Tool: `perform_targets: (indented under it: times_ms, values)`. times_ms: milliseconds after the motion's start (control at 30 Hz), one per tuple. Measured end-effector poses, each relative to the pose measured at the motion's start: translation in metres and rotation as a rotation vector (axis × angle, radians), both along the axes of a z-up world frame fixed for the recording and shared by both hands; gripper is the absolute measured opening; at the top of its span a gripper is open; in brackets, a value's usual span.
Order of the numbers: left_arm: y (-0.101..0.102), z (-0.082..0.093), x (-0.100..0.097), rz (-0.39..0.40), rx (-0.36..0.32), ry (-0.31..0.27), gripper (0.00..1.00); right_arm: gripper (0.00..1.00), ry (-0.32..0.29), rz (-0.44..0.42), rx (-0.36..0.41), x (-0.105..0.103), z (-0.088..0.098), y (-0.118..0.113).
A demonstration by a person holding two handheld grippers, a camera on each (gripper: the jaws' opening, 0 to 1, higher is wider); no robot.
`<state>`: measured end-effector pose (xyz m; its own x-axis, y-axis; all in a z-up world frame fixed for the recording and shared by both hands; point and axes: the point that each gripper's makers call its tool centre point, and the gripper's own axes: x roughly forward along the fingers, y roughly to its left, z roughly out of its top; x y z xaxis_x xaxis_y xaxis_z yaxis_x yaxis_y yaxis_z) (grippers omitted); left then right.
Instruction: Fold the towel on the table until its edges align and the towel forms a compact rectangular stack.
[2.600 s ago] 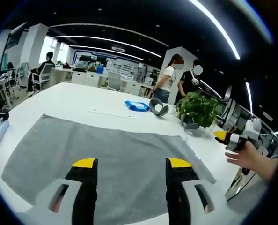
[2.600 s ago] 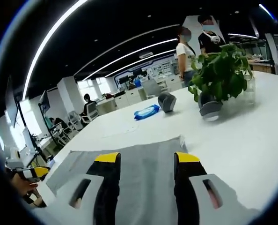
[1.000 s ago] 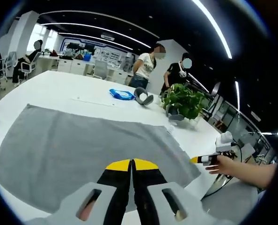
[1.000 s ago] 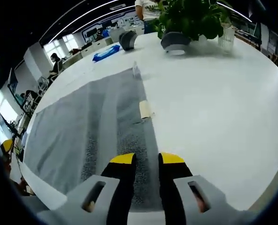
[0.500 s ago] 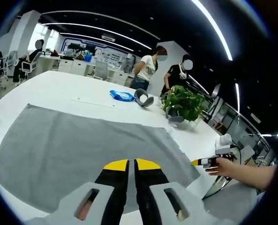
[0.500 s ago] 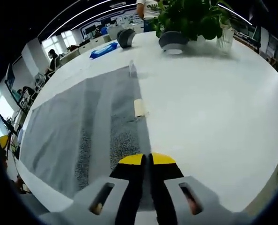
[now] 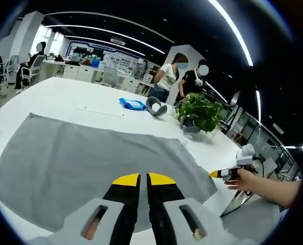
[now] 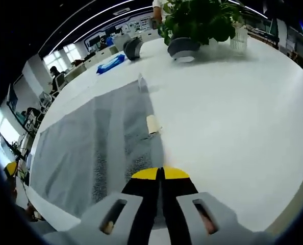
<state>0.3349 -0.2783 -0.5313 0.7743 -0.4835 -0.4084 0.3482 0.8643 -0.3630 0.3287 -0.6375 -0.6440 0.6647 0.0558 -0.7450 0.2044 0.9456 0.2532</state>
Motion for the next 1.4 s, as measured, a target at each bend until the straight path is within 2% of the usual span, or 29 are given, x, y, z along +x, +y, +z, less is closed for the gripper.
perform_targets:
  times_ms: [233,300,433,600,733,933,1000,1067,1167,1233,1333,1400]
  values:
    - [-0.002,0.0,0.0,-0.008,0.0,0.002,0.07,0.0,-0.109,0.059,0.028,0.013,0.022,0.016]
    - [-0.002,0.0,-0.001,-0.009,-0.001,0.0,0.07,0.0,-0.16,0.113,0.054,0.019,0.033,0.03]
    - [-0.003,-0.001,-0.001,-0.014,0.0,0.001,0.09,0.0,-0.194,0.202,0.051,0.024,0.039,0.05]
    - [-0.008,-0.003,-0.001,-0.032,0.006,-0.002,0.17,0.0,-0.225,0.317,0.034,0.027,0.048,0.076]
    - [-0.011,-0.006,-0.003,-0.053,0.041,-0.007,0.19,0.0,-0.226,0.37,0.007,0.03,0.044,0.079]
    - [-0.021,-0.011,-0.008,-0.09,0.003,0.031,0.19,0.0,-0.254,0.41,0.087,0.033,0.051,0.096]
    - [-0.03,-0.015,-0.012,-0.121,-0.024,0.065,0.19,0.0,-0.264,0.436,0.096,0.033,0.055,0.104]
    - [-0.039,-0.021,-0.014,-0.165,0.022,0.066,0.19,0.0,-0.27,0.46,0.099,0.033,0.058,0.11]
    - [-0.056,-0.025,-0.02,-0.216,0.021,0.089,0.19,0.0,-0.29,0.484,0.129,0.032,0.065,0.12]
    - [-0.069,-0.022,-0.018,-0.24,0.001,0.09,0.2,0.0,-0.298,0.502,0.145,0.031,0.068,0.126]
    - [-0.091,-0.019,-0.008,-0.273,0.007,0.081,0.23,0.0,-0.299,0.525,0.144,0.03,0.068,0.133]
    - [-0.107,-0.017,-0.003,-0.311,-0.01,0.096,0.23,0.0,-0.295,0.544,0.147,0.029,0.067,0.138]
